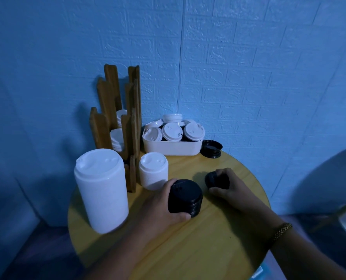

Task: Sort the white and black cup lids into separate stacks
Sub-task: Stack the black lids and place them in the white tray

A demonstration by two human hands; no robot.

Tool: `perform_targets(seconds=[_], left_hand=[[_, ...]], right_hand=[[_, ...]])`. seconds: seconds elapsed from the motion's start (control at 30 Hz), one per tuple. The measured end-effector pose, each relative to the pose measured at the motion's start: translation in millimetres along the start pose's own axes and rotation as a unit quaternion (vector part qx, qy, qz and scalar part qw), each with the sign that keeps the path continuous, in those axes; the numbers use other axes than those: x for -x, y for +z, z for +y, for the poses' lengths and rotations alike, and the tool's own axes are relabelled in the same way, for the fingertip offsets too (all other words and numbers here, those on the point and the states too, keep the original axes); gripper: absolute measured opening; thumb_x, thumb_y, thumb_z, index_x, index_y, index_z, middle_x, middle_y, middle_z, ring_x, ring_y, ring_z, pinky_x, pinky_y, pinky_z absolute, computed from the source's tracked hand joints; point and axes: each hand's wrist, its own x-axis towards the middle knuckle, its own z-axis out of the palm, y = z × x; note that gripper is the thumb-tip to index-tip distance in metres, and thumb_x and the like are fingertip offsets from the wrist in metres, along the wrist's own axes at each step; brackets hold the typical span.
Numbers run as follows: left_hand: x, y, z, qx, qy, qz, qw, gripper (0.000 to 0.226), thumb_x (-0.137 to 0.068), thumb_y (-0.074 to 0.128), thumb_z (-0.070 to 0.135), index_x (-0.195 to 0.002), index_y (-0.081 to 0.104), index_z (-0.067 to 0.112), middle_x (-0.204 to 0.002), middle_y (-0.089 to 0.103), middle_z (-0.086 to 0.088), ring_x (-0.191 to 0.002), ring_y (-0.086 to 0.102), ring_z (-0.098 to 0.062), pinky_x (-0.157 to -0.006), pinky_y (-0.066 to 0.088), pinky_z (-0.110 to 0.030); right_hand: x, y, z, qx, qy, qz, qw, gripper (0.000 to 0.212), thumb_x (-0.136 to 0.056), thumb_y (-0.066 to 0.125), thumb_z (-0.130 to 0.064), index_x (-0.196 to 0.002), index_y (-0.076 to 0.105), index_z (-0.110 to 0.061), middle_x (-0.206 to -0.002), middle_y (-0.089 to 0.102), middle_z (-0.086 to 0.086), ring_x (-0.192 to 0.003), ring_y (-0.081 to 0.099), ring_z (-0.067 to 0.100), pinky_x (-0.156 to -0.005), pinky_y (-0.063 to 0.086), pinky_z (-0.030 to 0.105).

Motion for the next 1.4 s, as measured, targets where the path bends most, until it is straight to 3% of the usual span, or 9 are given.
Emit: perform_targets(seconds=[0.17,0.33,0.47,0.77,0.93,1.03,1.1,1.2,1.4], left_hand=[[-2.2,1.3,-1.0,0.002,-0.003,-0.001,1.0,0.104,-0.071,0.087,0.053,-0.153,0.023,0.047,-0.152,0.043,0.019,-0.14,0.04,-0.009,-0.112,0.041,-0.036],[-1.5,1.6,-1.6,-0.001,-0.003,0.0,1.0,0.102,-0.071,0.085,0.056,-0.151,0.022,0.049,-0.15,0.043,0.018,-0.136,0.044,-0.011,-0.106,0.047,-0.037],[-2.1,-0.2,-1.4,-0.007,0.001,-0.004,1.0,0.102,-0.07,0.085,0.056,-0.151,0.024,0.047,-0.145,0.048,0.017,-0.13,0.049,-0.009,-0.102,0.051,-0.037],[-4.3,2.3,-3.8,0.005,-0.014,-0.008,1.0,0.096,-0.07,0.086,0.054,-0.147,0.029,0.045,-0.134,0.051,0.02,-0.123,0.051,-0.006,-0.098,0.054,-0.034],[-5.7,3.3,-7.5,-0.002,-0.019,-0.012,1.0,0.109,-0.071,0.085,0.057,-0.154,0.017,0.042,-0.147,0.043,0.015,-0.131,0.046,-0.009,-0.102,0.05,-0.033],[-6.4,3.1,-7.7,-0.003,-0.02,-0.017,1.0,0.107,-0.068,0.084,0.061,-0.151,0.018,0.045,-0.146,0.046,0.015,-0.129,0.049,-0.01,-0.102,0.052,-0.038],[-6.2,3.4,-6.2,-0.009,-0.011,-0.013,1.0,0.102,-0.069,0.083,0.06,-0.149,0.022,0.044,-0.143,0.05,0.015,-0.128,0.051,-0.01,-0.101,0.053,-0.037],[-4.6,4.3,-4.9,-0.024,0.008,-0.001,1.0,0.095,-0.074,0.084,0.053,-0.149,0.025,0.042,-0.142,0.053,0.014,-0.123,0.054,-0.009,-0.097,0.053,-0.03],[-4.3,0.4,-3.7,-0.004,0.012,-0.011,1.0,0.085,-0.074,0.084,0.053,-0.14,0.03,0.05,-0.133,0.054,0.021,-0.12,0.054,-0.005,-0.097,0.055,-0.036]], right_hand=[[15.3,3.8,-19.5,-0.081,-0.056,-0.042,0.994,0.066,-0.079,0.083,-0.033,-0.132,0.044,-0.037,-0.128,0.053,-0.011,-0.115,0.056,0.005,-0.092,0.05,0.021],[22.0,12.2,-41.9,-0.129,-0.095,-0.083,0.984,0.068,-0.078,0.085,-0.03,-0.135,0.05,-0.034,-0.128,0.06,-0.007,-0.116,0.06,0.007,-0.096,0.052,0.028],[23.0,30.8,-56.6,-0.054,-0.115,-0.11,0.986,0.068,-0.077,0.085,-0.034,-0.135,0.049,-0.04,-0.132,0.052,-0.017,-0.117,0.053,-0.004,-0.093,0.049,0.016],[12.0,35.4,-75.1,0.063,-0.188,-0.137,0.971,0.061,-0.08,0.081,-0.039,-0.136,0.055,-0.039,-0.142,0.04,-0.019,-0.126,0.044,-0.005,-0.101,0.041,0.016],[8.0,33.9,-80.1,0.105,-0.197,-0.186,0.957,0.061,-0.084,0.078,-0.03,-0.138,0.053,-0.037,-0.146,0.036,-0.02,-0.129,0.038,-0.005,-0.099,0.032,0.006],[11.6,40.2,-76.2,0.081,-0.2,-0.17,0.962,0.057,-0.086,0.074,-0.033,-0.137,0.052,-0.038,-0.144,0.039,-0.02,-0.13,0.038,-0.005,-0.105,0.034,0.016],[16.9,53.3,-72.3,0.068,-0.213,-0.118,0.967,0.051,-0.087,0.07,-0.037,-0.136,0.052,-0.038,-0.138,0.044,-0.02,-0.128,0.04,0.0,-0.104,0.036,0.021],[24.7,67.7,-72.3,0.073,-0.203,-0.051,0.975,0.049,-0.091,0.065,-0.034,-0.139,0.051,-0.032,-0.139,0.044,-0.016,-0.127,0.036,0.001,-0.102,0.032,0.02],[23.5,60.0,-68.2,0.1,-0.199,-0.089,0.971,0.058,-0.093,0.063,-0.046,-0.147,0.042,-0.038,-0.155,0.031,-0.015,-0.141,0.024,0.001,-0.115,0.026,0.027]])
